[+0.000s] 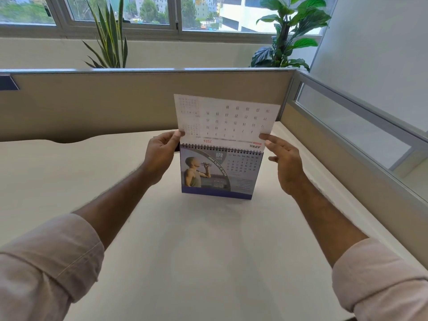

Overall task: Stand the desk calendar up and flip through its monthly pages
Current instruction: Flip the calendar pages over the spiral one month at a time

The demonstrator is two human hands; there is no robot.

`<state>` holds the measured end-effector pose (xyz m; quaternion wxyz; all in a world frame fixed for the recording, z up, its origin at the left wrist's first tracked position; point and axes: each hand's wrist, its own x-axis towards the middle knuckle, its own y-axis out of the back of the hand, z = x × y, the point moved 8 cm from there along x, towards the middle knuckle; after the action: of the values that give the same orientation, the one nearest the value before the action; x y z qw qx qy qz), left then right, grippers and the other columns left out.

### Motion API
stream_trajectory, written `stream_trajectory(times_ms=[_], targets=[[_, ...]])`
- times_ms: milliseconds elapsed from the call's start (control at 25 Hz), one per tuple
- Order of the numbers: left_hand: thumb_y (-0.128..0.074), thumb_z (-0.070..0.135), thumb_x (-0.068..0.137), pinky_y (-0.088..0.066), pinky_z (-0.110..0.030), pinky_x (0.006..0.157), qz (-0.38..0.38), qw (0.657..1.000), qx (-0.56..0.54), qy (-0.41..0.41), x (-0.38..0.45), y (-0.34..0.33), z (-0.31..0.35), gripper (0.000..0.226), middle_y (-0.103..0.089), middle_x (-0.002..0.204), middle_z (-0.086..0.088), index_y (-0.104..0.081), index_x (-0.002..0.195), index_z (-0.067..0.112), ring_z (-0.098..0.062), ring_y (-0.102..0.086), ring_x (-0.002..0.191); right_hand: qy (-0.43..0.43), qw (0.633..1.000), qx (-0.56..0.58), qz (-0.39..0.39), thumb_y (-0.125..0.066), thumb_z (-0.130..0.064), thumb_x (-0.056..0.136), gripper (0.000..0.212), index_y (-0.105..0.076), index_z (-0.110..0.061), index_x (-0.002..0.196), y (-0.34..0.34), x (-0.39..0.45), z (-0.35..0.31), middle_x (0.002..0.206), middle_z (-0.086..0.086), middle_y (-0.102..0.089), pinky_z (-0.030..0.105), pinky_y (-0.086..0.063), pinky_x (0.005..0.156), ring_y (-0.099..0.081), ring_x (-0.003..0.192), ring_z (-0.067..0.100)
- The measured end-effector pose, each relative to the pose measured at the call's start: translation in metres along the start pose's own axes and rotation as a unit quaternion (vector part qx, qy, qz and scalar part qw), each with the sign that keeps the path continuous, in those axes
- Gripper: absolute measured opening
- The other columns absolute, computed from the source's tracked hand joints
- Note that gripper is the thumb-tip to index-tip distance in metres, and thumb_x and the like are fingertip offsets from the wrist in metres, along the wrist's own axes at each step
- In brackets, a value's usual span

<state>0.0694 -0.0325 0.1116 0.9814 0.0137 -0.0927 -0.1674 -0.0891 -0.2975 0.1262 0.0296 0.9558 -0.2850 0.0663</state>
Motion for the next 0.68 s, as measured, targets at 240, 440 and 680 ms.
stream_trajectory(times_ms=[240,440,680], targets=[[-0.049,0.02,0.102,-0.054,-0.01,0.057,0.01,0.994,0.105,-0.001,0.021,-0.005,-0.018,0.03,-0.064,0.112,-0.002,-0.061,0.127,0.008,-0.01,-0.066,0.087,-0.006,0.999,-0.038,0.008,-0.058,-0.008,0.093,0.031,-0.063,-0.009,0.123,0.002,0.03,0.019,0.122,0.008,-0.065,0.01,-0.051,0.062,-0.061,0.097,0.016],[-0.048,0.021,0.103,-0.047,-0.006,0.055,0.022,0.988,0.155,-0.018,0.023,-0.003,-0.035,0.027,-0.065,0.104,0.001,-0.066,0.12,0.009,-0.004,-0.064,0.082,-0.023,0.995,-0.089,0.04,-0.061,-0.011,0.092,0.029,-0.065,-0.005,0.121,0.006,0.034,0.043,0.111,0.005,-0.068,0.014,-0.053,0.066,-0.062,0.101,0.019],[-0.042,0.033,0.103,-0.051,-0.009,0.054,0.013,0.985,0.173,-0.01,0.026,-0.004,-0.048,0.033,-0.065,0.103,-0.001,-0.062,0.118,0.011,-0.008,-0.065,0.088,-0.056,0.988,-0.137,0.046,-0.053,-0.02,0.098,0.021,-0.065,-0.009,0.11,0.003,0.026,0.06,0.102,0.01,-0.069,0.04,-0.051,0.076,-0.058,0.103,0.028]])
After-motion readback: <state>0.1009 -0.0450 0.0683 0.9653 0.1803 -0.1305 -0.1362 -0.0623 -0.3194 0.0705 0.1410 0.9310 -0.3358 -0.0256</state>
